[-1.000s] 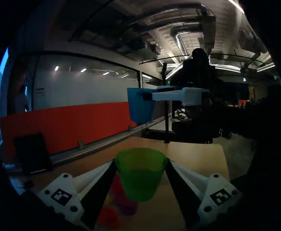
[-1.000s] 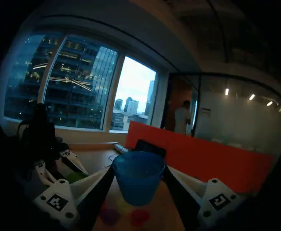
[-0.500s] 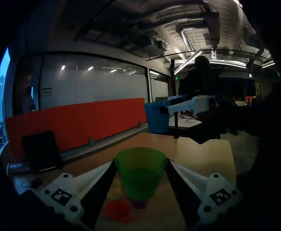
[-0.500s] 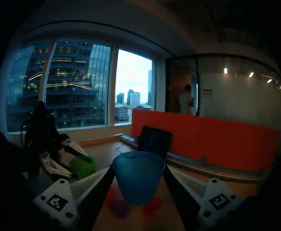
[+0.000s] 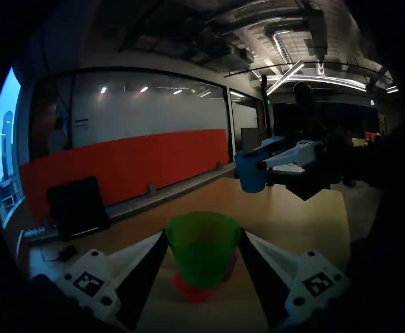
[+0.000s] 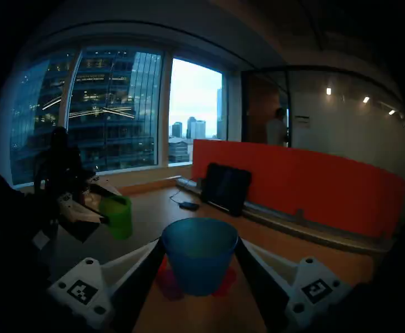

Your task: Pour water

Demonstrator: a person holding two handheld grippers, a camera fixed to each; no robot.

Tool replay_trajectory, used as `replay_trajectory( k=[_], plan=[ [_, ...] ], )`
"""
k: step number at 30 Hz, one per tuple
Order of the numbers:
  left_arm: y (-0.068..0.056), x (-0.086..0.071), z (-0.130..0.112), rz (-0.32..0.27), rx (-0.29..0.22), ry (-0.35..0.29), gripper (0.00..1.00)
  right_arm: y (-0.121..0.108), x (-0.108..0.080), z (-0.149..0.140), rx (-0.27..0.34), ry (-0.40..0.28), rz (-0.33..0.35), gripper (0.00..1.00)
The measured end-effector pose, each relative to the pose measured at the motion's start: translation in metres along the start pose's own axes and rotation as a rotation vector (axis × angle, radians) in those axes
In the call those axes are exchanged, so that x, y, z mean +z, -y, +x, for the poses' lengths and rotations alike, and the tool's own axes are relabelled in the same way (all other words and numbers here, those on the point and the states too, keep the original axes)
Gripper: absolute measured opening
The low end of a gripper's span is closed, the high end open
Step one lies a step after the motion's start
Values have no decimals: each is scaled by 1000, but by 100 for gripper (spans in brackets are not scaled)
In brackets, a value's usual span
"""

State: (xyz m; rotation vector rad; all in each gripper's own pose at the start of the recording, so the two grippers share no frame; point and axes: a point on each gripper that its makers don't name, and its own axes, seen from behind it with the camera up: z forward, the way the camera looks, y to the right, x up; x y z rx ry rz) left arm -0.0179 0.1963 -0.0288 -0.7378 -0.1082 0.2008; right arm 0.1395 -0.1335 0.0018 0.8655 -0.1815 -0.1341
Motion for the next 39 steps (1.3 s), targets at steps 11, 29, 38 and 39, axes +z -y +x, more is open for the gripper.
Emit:
replay_trajectory(
  k=[11, 29, 38, 39],
  plan=[
    [18, -13, -37, 40, -12, 81, 88, 10, 5, -47, -19, 84, 35, 92],
    [15, -10, -117, 14, -44, 262, 88, 26, 13, -133, -10, 255, 103, 93],
    [14, -5, -150, -4, -56, 337, 88, 30, 20, -162, -9, 306, 125, 92],
    [14, -4, -153, -6, -60, 343, 88, 31, 21, -164, -9, 310, 127, 93]
  ],
)
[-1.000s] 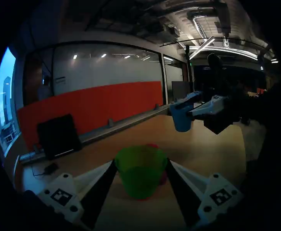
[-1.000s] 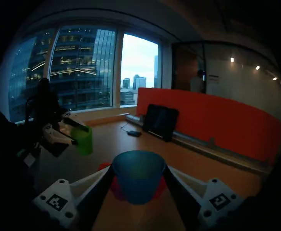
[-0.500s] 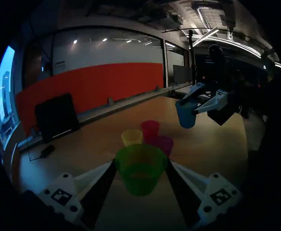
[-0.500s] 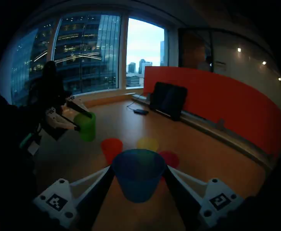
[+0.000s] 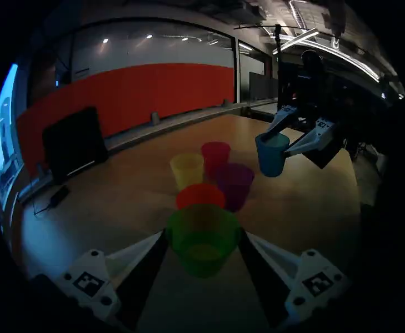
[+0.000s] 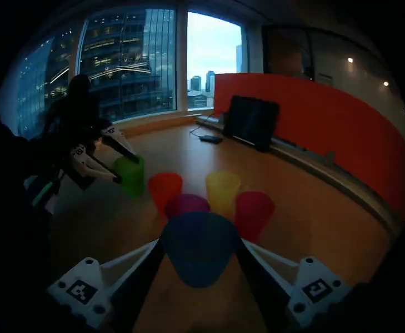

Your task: Pour water

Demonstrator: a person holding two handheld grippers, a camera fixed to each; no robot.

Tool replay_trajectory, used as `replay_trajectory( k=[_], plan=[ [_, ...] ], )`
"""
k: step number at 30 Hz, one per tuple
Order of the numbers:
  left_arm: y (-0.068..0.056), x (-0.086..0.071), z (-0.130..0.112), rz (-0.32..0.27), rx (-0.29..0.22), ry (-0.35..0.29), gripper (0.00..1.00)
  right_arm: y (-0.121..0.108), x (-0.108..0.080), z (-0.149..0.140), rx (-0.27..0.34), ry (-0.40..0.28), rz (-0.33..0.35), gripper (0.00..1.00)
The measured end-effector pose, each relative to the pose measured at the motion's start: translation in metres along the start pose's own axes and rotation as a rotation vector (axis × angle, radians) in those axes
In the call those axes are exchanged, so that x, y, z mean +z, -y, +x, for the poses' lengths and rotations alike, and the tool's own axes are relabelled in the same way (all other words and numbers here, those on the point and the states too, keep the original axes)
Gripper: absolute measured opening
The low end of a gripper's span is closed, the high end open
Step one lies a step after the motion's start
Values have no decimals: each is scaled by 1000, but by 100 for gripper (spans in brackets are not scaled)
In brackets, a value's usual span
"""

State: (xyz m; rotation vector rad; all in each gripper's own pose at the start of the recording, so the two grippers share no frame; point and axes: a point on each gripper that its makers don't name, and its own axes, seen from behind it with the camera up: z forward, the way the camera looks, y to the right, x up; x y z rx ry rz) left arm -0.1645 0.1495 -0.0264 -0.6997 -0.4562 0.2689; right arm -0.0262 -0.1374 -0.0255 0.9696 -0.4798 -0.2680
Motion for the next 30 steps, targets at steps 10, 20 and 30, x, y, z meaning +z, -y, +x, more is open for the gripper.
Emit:
replay_trajectory(
  k=[10, 20, 30],
  plan=[
    [3, 9, -16, -11, -31, 32, 88, 4, 9, -14, -23, 31, 10, 93],
    [3, 15, -25, -20, -50, 40, 88, 11, 14, -18, -31, 39, 23, 93],
    [1, 17, -28, -29, -66, 31, 88, 19, 17, -23, -35, 47, 37, 93]
  ],
)
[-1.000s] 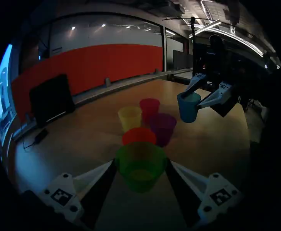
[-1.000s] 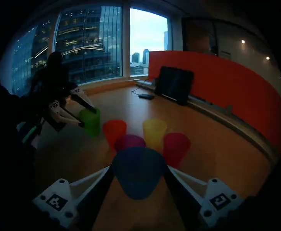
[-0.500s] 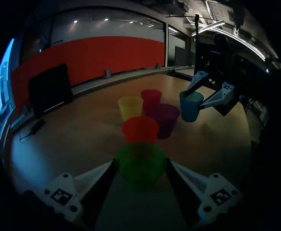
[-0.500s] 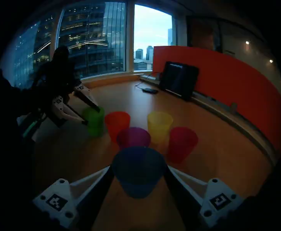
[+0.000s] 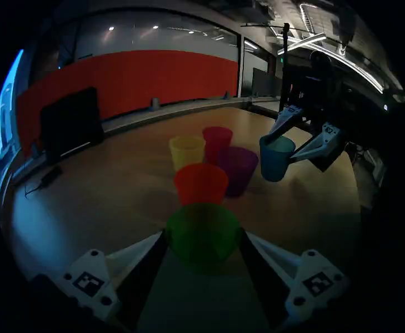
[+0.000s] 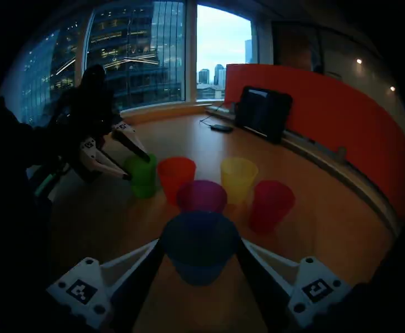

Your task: Pour water

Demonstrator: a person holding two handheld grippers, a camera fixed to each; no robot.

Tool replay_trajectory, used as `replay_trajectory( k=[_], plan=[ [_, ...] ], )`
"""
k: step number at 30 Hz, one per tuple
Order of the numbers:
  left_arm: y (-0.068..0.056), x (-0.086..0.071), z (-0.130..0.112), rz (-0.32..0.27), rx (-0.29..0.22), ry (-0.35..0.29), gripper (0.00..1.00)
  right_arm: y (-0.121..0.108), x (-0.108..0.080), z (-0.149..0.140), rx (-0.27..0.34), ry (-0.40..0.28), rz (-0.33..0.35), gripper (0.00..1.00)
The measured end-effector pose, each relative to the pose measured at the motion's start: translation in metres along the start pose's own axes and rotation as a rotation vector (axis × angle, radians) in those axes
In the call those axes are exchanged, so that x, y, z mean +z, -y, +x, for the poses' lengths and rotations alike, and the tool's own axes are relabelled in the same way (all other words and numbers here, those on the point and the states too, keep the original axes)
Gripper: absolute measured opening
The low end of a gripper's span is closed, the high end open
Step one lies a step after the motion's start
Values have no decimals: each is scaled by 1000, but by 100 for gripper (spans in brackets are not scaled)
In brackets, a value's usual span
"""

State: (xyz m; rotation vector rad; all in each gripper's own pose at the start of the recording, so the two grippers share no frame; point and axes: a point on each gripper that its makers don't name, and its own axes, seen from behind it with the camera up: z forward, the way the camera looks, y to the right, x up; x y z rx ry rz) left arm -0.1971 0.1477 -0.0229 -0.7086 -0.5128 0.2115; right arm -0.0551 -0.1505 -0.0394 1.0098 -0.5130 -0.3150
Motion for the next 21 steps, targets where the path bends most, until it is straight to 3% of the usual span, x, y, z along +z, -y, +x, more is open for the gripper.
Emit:
replay_trajectory(
  k=[15, 18, 21],
  plan=[
    [2, -2, -14, 16, 23, 39, 91, 14, 9, -13, -10, 21, 14, 93],
    [1, -5, -13, 12, 13, 37, 99, 14, 11, -15, -13, 23, 11, 93],
    [2, -8, -10, 11, -6, 29, 99, 13, 12, -17, -13, 25, 7, 93]
  ],
)
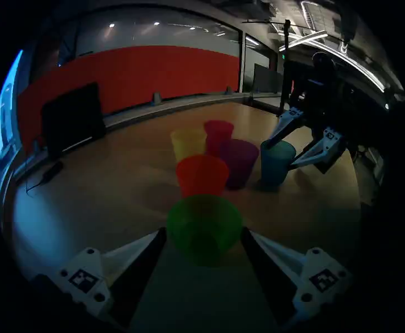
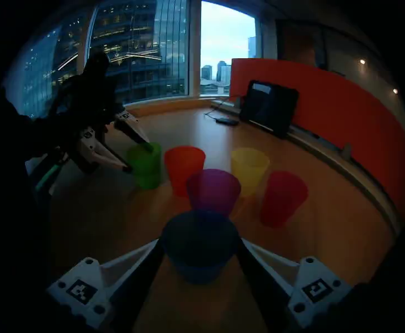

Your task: Pour water

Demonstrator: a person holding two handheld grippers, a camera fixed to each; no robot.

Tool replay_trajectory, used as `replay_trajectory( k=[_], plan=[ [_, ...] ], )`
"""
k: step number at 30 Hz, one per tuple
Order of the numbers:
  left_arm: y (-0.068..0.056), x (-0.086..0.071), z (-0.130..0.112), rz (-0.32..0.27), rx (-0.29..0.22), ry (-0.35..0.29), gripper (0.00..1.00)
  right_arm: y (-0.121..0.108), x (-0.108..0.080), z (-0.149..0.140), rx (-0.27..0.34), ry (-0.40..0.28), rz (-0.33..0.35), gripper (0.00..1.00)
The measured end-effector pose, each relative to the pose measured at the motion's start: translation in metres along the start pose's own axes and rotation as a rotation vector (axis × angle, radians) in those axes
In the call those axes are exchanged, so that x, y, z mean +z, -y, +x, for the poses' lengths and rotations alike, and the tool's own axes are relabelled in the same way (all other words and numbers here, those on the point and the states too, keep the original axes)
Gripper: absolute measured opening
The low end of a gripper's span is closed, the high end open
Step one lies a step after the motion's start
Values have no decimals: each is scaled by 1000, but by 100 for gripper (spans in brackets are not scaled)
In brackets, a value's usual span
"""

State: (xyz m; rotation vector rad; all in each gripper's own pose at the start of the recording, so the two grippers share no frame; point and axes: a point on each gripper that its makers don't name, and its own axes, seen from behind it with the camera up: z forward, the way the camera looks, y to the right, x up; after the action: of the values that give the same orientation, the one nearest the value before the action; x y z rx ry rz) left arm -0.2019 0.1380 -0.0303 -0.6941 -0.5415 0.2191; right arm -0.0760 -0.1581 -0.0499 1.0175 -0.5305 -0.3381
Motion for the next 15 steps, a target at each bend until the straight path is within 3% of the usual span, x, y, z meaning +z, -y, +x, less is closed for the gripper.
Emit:
replay_trajectory(
  k=[6, 15],
  plan=[
    [2, -7, 3, 5, -30, -11, 99, -1, 1, -1, 2, 0, -6, 93],
    [2, -16, 4, 22, -24, -21, 100, -2, 1, -4, 6, 7, -16, 94]
  ],
)
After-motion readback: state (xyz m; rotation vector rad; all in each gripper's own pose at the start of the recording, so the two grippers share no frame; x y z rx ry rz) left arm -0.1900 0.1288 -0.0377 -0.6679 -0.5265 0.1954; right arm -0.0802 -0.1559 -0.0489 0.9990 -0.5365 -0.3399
